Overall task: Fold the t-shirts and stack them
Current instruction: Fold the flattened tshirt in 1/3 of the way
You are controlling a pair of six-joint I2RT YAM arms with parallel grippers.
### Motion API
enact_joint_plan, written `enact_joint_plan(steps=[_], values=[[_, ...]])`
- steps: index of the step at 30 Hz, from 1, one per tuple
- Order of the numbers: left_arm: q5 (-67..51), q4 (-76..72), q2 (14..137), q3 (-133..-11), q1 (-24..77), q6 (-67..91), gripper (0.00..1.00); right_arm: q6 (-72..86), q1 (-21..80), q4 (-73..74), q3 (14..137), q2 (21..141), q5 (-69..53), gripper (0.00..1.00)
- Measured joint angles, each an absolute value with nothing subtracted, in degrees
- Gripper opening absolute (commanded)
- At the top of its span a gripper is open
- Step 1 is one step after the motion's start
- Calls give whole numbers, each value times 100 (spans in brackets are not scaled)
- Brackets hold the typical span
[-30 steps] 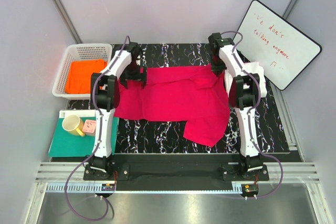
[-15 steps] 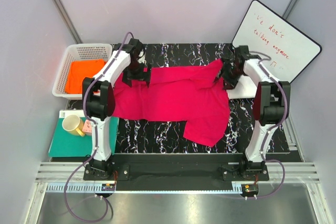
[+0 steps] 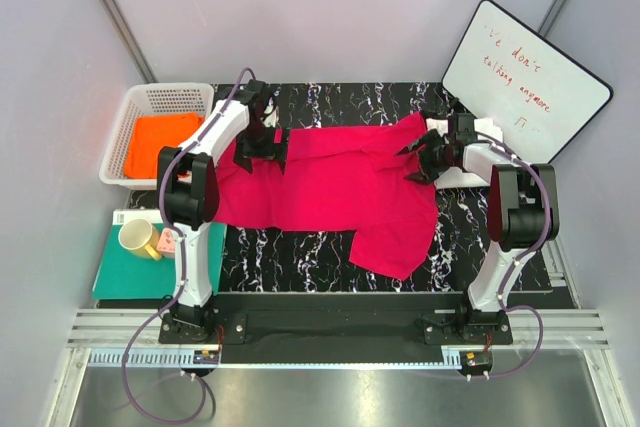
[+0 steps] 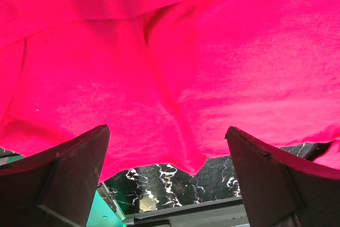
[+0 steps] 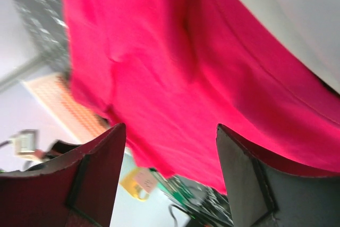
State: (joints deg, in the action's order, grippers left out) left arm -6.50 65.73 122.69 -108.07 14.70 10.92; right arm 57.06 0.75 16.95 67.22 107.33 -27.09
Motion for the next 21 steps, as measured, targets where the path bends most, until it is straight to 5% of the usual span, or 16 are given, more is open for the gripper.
enact_joint_plan(steps=[16,21], values=[[-711,6532,12269,-10807,1474,1074,99,6757,75,408,6543,11045,-2729,71],[-709,6517,12269,-10807,1474,1072,99,6788,75,405,6547,11087,-2696,61]])
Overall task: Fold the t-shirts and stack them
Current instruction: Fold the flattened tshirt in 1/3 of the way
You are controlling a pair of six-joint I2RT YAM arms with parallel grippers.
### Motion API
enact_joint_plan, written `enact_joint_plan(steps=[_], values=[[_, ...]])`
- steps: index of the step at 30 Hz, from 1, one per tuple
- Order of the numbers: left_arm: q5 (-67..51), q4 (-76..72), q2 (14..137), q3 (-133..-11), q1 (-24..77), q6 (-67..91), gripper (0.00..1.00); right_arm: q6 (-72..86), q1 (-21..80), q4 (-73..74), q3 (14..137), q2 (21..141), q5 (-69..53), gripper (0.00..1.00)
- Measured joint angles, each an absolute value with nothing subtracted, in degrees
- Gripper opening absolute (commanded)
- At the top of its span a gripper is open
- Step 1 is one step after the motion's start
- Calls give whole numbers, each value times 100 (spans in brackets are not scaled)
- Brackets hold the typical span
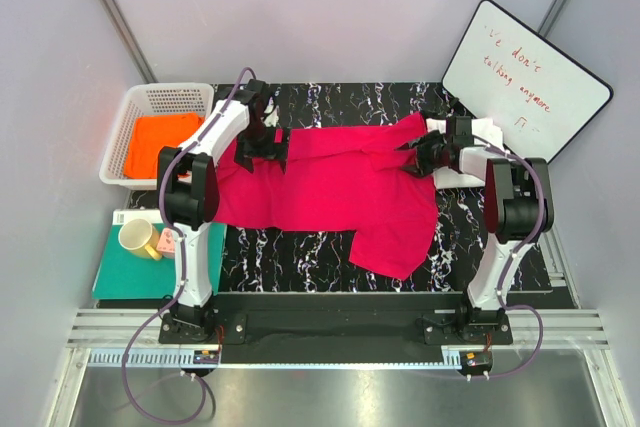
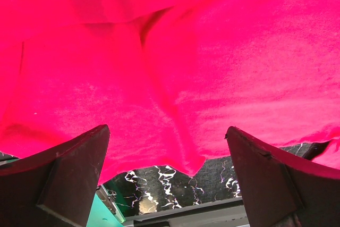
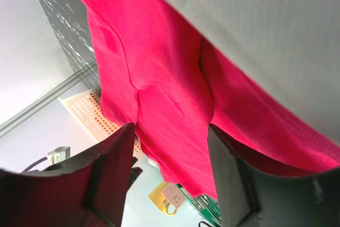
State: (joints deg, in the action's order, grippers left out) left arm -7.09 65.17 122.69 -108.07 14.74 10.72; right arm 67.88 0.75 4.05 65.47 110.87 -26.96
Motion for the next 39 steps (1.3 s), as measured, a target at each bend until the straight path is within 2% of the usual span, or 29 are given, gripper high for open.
enact_joint_plan(steps=[2,9,11,15,19,23,32,39], values=[[-711,6504,12269,-10807,1476,1072,99,6788,75,408,6626,11181,-2692,57],[-707,6486,12269,-10781,1476,1070,99,6777,75,384,6862,11537,-2650,56],[-707,6477,12269,-10761,1476,1066,99,6777,75,377,6917,11574,-2648,53],[-705,6477,12269,-10742,1476,1050,99,6753,75,366,6932,11590,-2644,24],[-703,6477,12269,-10742,1476,1048,99,6740,75,366,7035,11646,-2655,8],[-705,6477,12269,-10739,1476,1050,99,6731,75,366,7083,11646,-2661,4],[-705,6477,12269,-10739,1476,1050,99,6733,75,416,7078,11561,-2674,4],[-705,6477,12269,-10739,1476,1050,99,6674,75,609,7004,10927,-2674,5]])
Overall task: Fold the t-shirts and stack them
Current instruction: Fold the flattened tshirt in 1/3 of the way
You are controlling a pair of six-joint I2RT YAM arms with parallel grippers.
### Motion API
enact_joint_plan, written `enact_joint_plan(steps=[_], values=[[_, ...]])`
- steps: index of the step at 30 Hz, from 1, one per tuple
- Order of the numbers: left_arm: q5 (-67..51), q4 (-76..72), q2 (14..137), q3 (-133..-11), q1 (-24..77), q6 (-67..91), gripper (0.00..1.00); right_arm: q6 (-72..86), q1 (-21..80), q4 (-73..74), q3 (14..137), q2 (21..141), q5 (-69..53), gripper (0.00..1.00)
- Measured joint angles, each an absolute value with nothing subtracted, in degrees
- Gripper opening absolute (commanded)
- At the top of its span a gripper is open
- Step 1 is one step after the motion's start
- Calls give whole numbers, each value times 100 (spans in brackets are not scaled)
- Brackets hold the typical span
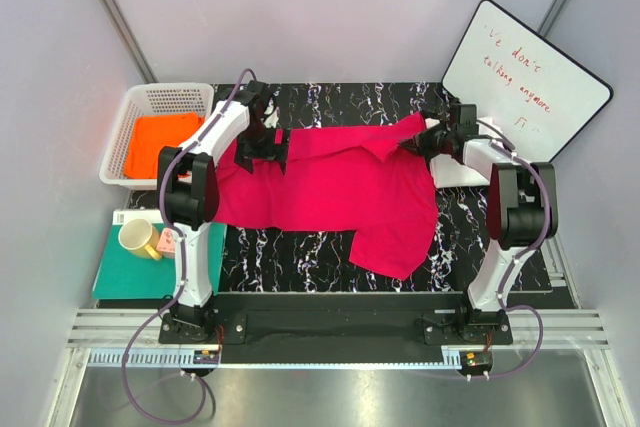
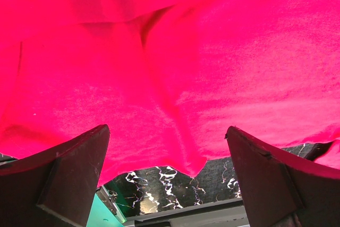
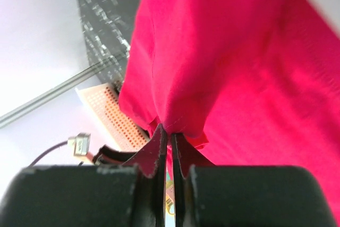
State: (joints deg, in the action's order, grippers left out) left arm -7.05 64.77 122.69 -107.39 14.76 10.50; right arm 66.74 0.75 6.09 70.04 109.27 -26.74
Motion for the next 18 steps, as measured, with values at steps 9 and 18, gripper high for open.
enact_joint_plan(steps=[9,18], values=[[-707,6477,12269,-10739,1476,1048,99,6311,75,1299,7048,10506,-2797,5],[-707,6477,12269,-10739,1479,1048,99,5642,75,2499,7218,10506,-2963,60]])
